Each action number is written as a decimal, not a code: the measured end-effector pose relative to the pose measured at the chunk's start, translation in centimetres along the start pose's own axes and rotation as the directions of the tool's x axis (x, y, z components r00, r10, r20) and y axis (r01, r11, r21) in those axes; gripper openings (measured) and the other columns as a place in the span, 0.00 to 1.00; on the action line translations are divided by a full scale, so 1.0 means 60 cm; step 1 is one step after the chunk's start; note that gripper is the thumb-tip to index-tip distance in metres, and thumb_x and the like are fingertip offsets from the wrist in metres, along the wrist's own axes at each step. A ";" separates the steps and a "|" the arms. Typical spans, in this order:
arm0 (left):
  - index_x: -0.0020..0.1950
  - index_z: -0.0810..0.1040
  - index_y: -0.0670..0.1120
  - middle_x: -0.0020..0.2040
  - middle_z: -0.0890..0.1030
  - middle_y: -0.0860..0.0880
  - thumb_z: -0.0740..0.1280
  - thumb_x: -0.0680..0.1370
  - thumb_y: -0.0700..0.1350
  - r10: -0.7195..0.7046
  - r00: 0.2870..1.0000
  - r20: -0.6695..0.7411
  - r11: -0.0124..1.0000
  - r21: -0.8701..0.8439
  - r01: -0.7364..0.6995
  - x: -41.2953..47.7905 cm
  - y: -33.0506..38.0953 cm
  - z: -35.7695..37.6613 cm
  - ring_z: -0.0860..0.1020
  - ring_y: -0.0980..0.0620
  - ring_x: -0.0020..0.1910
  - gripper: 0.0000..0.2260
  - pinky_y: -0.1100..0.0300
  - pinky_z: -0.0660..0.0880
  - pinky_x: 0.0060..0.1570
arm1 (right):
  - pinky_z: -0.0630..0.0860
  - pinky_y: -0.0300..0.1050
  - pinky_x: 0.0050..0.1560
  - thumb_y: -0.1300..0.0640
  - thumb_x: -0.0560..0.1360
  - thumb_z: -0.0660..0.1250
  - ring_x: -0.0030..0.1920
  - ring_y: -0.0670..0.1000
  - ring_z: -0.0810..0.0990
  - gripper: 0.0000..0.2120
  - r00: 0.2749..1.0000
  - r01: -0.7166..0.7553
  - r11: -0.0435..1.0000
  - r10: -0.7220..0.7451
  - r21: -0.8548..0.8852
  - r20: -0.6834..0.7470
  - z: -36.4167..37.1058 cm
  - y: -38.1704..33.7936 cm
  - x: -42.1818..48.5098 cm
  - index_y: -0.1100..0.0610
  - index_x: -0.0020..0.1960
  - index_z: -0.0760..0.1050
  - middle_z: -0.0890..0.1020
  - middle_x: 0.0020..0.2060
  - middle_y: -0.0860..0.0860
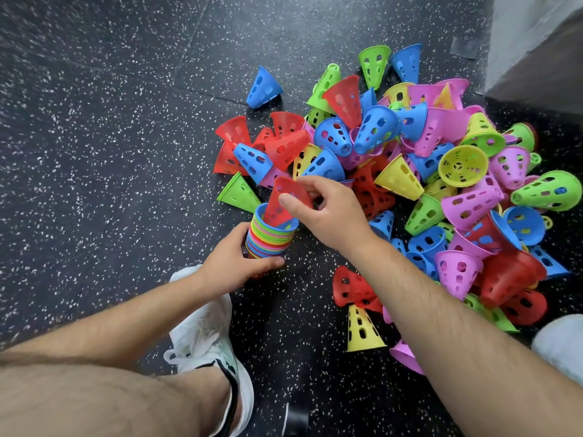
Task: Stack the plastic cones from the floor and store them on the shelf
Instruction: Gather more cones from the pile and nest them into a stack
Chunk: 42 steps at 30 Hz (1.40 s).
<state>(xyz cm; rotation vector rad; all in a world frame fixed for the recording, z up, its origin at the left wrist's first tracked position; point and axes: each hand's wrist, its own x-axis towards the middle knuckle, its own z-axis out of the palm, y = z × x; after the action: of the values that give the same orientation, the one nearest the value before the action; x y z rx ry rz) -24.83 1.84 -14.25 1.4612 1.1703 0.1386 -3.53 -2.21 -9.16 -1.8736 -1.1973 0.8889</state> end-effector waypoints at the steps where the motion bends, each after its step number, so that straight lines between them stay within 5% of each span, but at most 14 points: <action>1: 0.61 0.77 0.53 0.52 0.86 0.57 0.84 0.66 0.50 -0.003 1.000 -0.009 1.000 -0.014 0.002 -0.001 0.001 -0.002 0.84 0.59 0.51 0.28 0.57 0.79 0.58 | 0.77 0.43 0.51 0.36 0.71 0.71 0.48 0.42 0.80 0.15 0.998 0.008 0.999 -0.005 -0.048 0.068 0.006 -0.005 0.001 0.43 0.52 0.80 0.83 0.44 0.41; 5: 0.60 0.77 0.52 0.51 0.86 0.55 0.85 0.64 0.52 -0.013 0.999 -0.046 0.996 -0.087 0.009 -0.005 -0.004 -0.018 0.84 0.57 0.49 0.29 0.57 0.80 0.52 | 0.75 0.36 0.48 0.41 0.73 0.73 0.48 0.41 0.78 0.15 0.961 0.044 0.997 -0.024 -0.067 0.275 0.040 -0.020 0.011 0.46 0.57 0.82 0.82 0.44 0.43; 8: 0.61 0.77 0.51 0.52 0.86 0.53 0.85 0.62 0.55 -0.035 0.995 -0.096 0.993 -0.113 0.024 -0.008 -0.019 -0.040 0.84 0.54 0.51 0.31 0.55 0.80 0.53 | 0.68 0.27 0.52 0.41 0.76 0.69 0.53 0.38 0.74 0.20 0.959 0.108 0.990 -0.081 -0.086 0.271 0.072 -0.027 0.028 0.49 0.63 0.79 0.81 0.54 0.41; 12: 0.61 0.77 0.49 0.53 0.86 0.54 0.84 0.66 0.50 -0.048 0.983 -0.178 0.993 -0.116 0.027 -0.016 -0.037 -0.070 0.83 0.59 0.51 0.27 0.63 0.78 0.53 | 0.70 0.39 0.62 0.53 0.81 0.64 0.59 0.45 0.76 0.16 0.958 0.238 0.963 -0.212 -0.126 0.192 0.106 -0.031 0.076 0.55 0.67 0.77 0.79 0.62 0.47; 17: 0.62 0.78 0.49 0.55 0.86 0.52 0.85 0.65 0.52 -0.082 0.979 -0.188 0.980 -0.194 0.045 -0.020 -0.062 -0.094 0.84 0.54 0.55 0.30 0.54 0.79 0.61 | 0.69 0.57 0.66 0.60 0.80 0.61 0.66 0.60 0.69 0.20 0.866 0.478 0.682 -0.260 -0.553 0.427 0.144 -0.034 0.148 0.50 0.71 0.74 0.71 0.72 0.50; 21: 0.61 0.77 0.51 0.55 0.86 0.53 0.85 0.64 0.54 -0.075 0.978 -0.196 0.982 -0.183 0.039 -0.020 -0.063 -0.099 0.84 0.56 0.55 0.30 0.55 0.79 0.60 | 0.76 0.55 0.53 0.61 0.70 0.73 0.55 0.64 0.74 0.12 0.833 0.553 0.500 -0.331 -0.666 0.443 0.164 -0.034 0.153 0.53 0.53 0.83 0.78 0.62 0.55; 23: 0.60 0.77 0.52 0.54 0.85 0.55 0.85 0.64 0.54 -0.076 0.979 -0.189 0.985 -0.170 0.044 -0.020 -0.060 -0.098 0.83 0.58 0.54 0.29 0.60 0.78 0.58 | 0.76 0.55 0.50 0.60 0.70 0.75 0.54 0.64 0.75 0.08 0.843 0.537 0.546 -0.357 -0.643 0.402 0.163 -0.034 0.148 0.53 0.48 0.83 0.79 0.59 0.55; 28: 0.61 0.77 0.50 0.54 0.85 0.54 0.83 0.67 0.46 -0.080 0.982 -0.169 0.983 -0.178 0.049 -0.020 -0.051 -0.092 0.83 0.62 0.51 0.26 0.70 0.76 0.51 | 0.73 0.56 0.55 0.59 0.79 0.65 0.58 0.61 0.71 0.06 0.902 0.431 0.760 -0.370 -0.487 0.222 0.125 -0.039 0.119 0.57 0.55 0.78 0.76 0.58 0.55; 32: 0.61 0.77 0.49 0.52 0.85 0.54 0.83 0.67 0.47 -0.070 0.985 -0.157 0.987 -0.153 0.046 -0.015 -0.044 -0.087 0.83 0.63 0.49 0.25 0.73 0.74 0.48 | 0.66 0.44 0.59 0.61 0.80 0.64 0.56 0.58 0.73 0.07 0.929 0.363 0.865 -0.365 -0.345 0.062 0.091 -0.037 0.096 0.58 0.57 0.77 0.77 0.55 0.54; 36: 0.61 0.77 0.49 0.52 0.84 0.56 0.83 0.68 0.46 -0.050 0.987 -0.150 0.992 -0.118 0.032 -0.006 -0.029 -0.076 0.81 0.67 0.47 0.26 0.75 0.73 0.48 | 0.71 0.49 0.60 0.61 0.80 0.63 0.56 0.56 0.75 0.08 0.933 0.332 0.904 -0.357 -0.267 -0.046 0.064 -0.034 0.079 0.57 0.57 0.77 0.77 0.55 0.53; 42: 0.61 0.77 0.50 0.52 0.86 0.55 0.84 0.65 0.49 -0.028 0.993 -0.116 0.995 -0.098 0.016 0.008 -0.006 -0.051 0.83 0.61 0.49 0.28 0.67 0.77 0.51 | 0.72 0.44 0.58 0.62 0.80 0.64 0.55 0.53 0.77 0.09 0.925 0.318 0.930 -0.347 -0.184 -0.156 0.029 -0.034 0.065 0.59 0.58 0.79 0.80 0.53 0.52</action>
<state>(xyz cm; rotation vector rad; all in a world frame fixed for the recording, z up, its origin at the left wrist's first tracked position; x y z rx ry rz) -26.81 4.20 -13.89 1.3694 1.2569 0.2652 -4.57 2.40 -8.93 -1.7531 -1.4454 0.4338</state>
